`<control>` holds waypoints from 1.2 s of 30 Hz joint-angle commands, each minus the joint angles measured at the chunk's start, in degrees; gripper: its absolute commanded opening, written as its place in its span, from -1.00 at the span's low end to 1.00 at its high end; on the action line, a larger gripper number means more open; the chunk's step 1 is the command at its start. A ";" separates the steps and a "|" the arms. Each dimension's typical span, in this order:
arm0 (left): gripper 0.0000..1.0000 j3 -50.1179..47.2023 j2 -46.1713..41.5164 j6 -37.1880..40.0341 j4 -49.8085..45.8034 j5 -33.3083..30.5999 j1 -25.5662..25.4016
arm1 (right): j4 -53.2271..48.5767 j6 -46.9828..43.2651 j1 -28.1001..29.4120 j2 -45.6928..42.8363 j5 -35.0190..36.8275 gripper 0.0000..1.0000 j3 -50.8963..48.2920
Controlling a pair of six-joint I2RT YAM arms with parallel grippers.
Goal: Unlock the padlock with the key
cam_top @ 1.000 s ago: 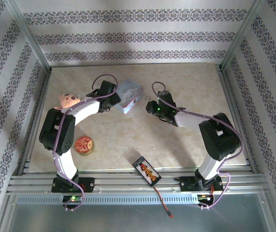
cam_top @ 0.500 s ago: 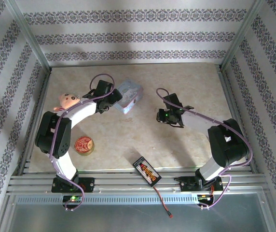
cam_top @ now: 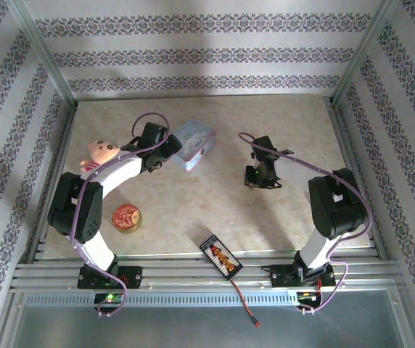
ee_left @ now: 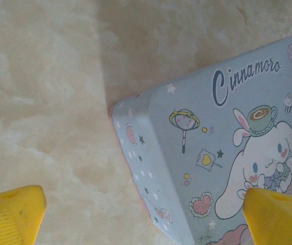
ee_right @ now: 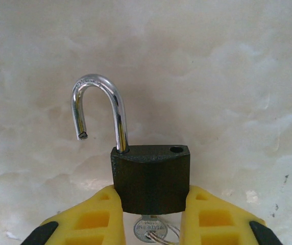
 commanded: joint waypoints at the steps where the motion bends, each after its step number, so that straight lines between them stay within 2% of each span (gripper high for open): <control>1: 0.99 -0.70 -1.03 -1.39 2.26 0.97 1.10 | -2.77 -2.32 -0.60 1.67 0.89 -0.71 2.52; 6: 0.99 -0.71 -0.57 -1.66 2.97 1.93 1.09 | -4.85 -3.20 -0.75 3.77 4.54 -0.48 4.60; 13: 0.99 0.13 0.48 -1.58 3.52 3.66 1.18 | -5.06 -3.79 -0.73 2.69 4.76 0.08 6.02; 19: 0.97 1.18 2.29 -1.87 4.94 6.49 1.29 | -3.34 -4.14 -0.64 -0.89 2.12 0.16 10.29; 24: 0.85 1.05 3.45 -2.43 5.61 7.24 1.28 | 4.74 -3.85 -0.38 0.00 -3.86 0.31 14.80; 26: 0.76 1.04 3.79 -2.37 5.56 7.36 1.35 | 9.37 -3.65 -0.29 2.03 -6.06 0.39 16.93; 30: 0.69 0.78 4.27 -2.46 5.52 7.59 1.37 | 12.11 -4.02 -0.12 9.56 -9.73 0.49 25.51; 32: 0.60 0.65 4.26 -2.21 5.60 7.59 1.41 | 12.35 -4.43 0.43 13.89 -10.12 0.68 30.55; 36: 0.48 0.64 4.36 -1.24 5.01 7.24 1.54 | 13.06 -4.99 1.03 20.88 -12.36 0.64 38.93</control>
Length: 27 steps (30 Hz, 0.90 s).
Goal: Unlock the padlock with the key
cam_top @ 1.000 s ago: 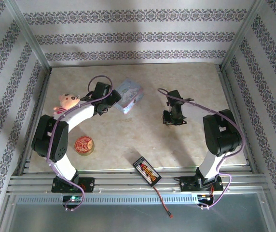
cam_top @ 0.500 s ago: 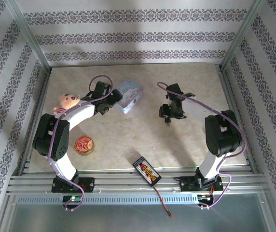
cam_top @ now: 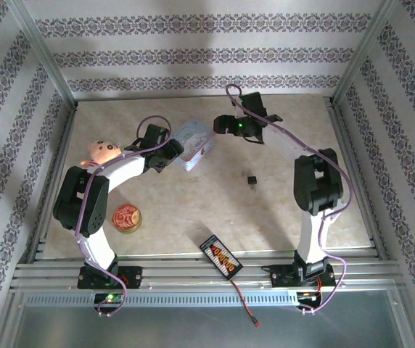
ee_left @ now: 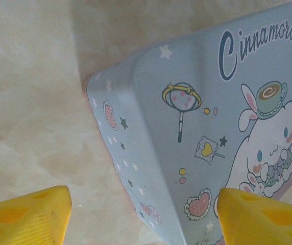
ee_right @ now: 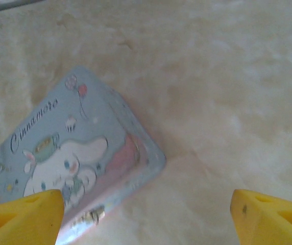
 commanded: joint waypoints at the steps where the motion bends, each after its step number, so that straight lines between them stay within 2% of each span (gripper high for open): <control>1: 0.47 0.86 0.67 0.84 1.09 0.03 1.26 | 1.18 -1.11 0.81 5.08 -4.43 0.58 6.88; 4: 0.39 0.61 1.05 1.02 1.20 0.57 1.47 | 0.20 -0.97 1.01 9.75 -7.28 0.32 12.51; 7: 0.38 0.45 1.38 1.35 1.44 0.58 1.55 | -0.79 -0.87 1.36 13.24 -8.83 0.16 16.20; 11: 0.36 1.61 2.51 2.40 1.29 0.88 1.68 | -2.91 -0.78 1.79 16.58 -9.01 0.13 19.38; 12: 0.30 1.96 2.85 2.64 1.30 1.05 1.75 | -3.09 -0.79 1.88 16.97 -9.02 0.12 19.63; 14: 0.27 2.77 3.53 2.95 1.41 1.53 1.85 | -3.95 -0.61 2.11 17.81 -9.02 0.04 20.00; 21: 0.04 4.83 5.36 4.09 1.17 2.03 1.91 | -6.33 -1.92 3.27 17.06 -7.38 -0.08 17.29; 27: -0.21 6.24 6.82 4.87 0.88 2.46 2.06 | -5.90 -2.17 4.38 13.00 -4.98 -0.44 10.93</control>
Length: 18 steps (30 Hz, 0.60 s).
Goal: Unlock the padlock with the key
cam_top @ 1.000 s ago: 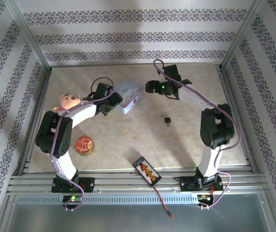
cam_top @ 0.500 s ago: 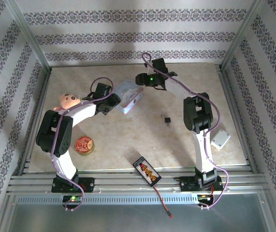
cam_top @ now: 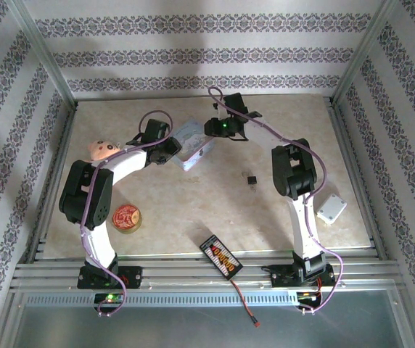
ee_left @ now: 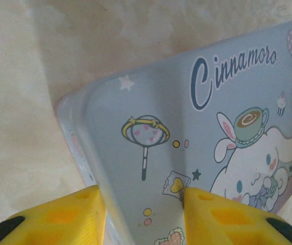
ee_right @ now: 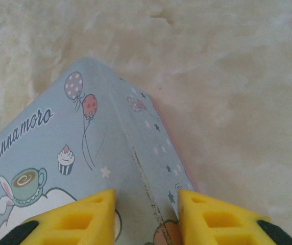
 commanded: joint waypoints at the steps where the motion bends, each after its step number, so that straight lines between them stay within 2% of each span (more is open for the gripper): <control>1: -0.29 1.63 2.35 2.00 -0.22 0.92 0.61 | -2.65 -0.34 1.87 -3.36 1.86 -0.47 -4.65; 5: -0.31 3.28 4.14 3.07 -0.30 3.42 0.61 | -1.40 1.81 2.31 -8.00 4.26 -0.56 -11.41; 18: -0.27 5.37 7.68 3.42 0.43 10.30 -0.96 | 2.85 9.72 3.42 -22.56 10.53 -0.58 -32.24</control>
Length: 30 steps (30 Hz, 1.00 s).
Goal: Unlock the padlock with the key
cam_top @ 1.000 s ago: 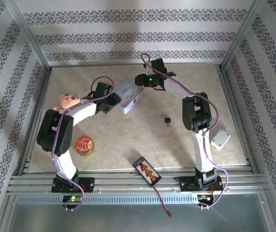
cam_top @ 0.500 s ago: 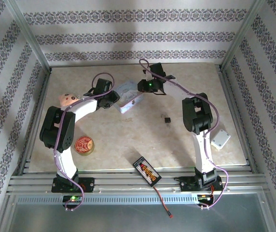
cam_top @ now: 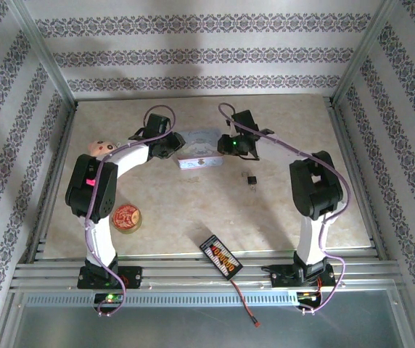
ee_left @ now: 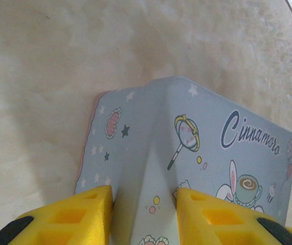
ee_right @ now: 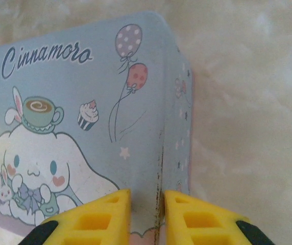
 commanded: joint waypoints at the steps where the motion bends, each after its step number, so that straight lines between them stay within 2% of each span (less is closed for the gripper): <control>1: -0.27 0.00 2.90 0.32 -0.92 4.45 -1.85 | -1.35 2.93 1.62 -3.02 1.73 -0.57 -5.14; 7: -0.23 -2.14 1.83 -1.55 1.38 5.00 -2.44 | -1.52 3.26 1.39 -6.07 3.07 -0.53 -7.68; 10: -0.13 -2.52 1.07 -2.13 1.67 5.16 -2.45 | -2.09 3.23 1.19 -6.94 3.57 -0.40 -7.55; 13: 0.13 -3.30 -0.67 -2.61 1.67 5.01 -2.12 | -3.08 2.89 0.86 -8.52 4.50 -0.26 -7.55; 20: 0.97 -6.64 -8.33 -3.08 2.45 4.24 1.51 | -4.49 2.35 -1.23 -15.95 7.40 0.08 -10.87; 24: 0.99 -9.55 -14.56 -0.92 0.72 1.13 4.04 | -4.44 2.11 -3.56 -22.45 9.42 0.26 -15.71; 30: 0.99 -14.86 -24.14 4.72 -2.98 -5.58 7.81 | -4.37 0.72 -7.51 -33.50 13.31 0.34 -24.14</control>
